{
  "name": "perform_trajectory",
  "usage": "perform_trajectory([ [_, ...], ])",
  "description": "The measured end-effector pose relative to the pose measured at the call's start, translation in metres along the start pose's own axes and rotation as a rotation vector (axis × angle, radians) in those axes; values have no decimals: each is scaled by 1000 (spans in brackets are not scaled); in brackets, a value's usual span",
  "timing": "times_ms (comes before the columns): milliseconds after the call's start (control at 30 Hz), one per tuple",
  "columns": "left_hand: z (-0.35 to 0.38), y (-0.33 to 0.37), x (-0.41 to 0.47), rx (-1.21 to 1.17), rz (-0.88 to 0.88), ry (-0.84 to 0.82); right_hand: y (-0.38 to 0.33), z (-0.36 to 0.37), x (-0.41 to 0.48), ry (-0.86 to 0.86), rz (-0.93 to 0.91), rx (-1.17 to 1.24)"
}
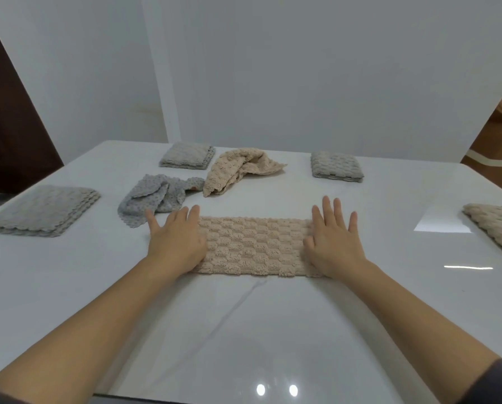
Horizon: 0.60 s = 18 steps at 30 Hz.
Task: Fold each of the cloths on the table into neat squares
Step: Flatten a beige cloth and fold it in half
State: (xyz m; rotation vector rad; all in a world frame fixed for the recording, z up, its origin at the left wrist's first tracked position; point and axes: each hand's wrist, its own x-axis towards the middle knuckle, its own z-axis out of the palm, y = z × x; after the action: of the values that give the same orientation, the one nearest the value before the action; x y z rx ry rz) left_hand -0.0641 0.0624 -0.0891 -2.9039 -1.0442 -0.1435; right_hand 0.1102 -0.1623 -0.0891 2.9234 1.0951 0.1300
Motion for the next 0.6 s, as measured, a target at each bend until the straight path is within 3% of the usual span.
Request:
perform_trajectory([
  [167,-19,23,31,-34,117,8,-60,-7,12,-41,-238,166],
  [367,-14,28,62,-29,397,-204,-73,18,18,-143,-299,184],
  [600,-22,18,83,-145,289,-410,-73,23,19,-112,-287,175],
])
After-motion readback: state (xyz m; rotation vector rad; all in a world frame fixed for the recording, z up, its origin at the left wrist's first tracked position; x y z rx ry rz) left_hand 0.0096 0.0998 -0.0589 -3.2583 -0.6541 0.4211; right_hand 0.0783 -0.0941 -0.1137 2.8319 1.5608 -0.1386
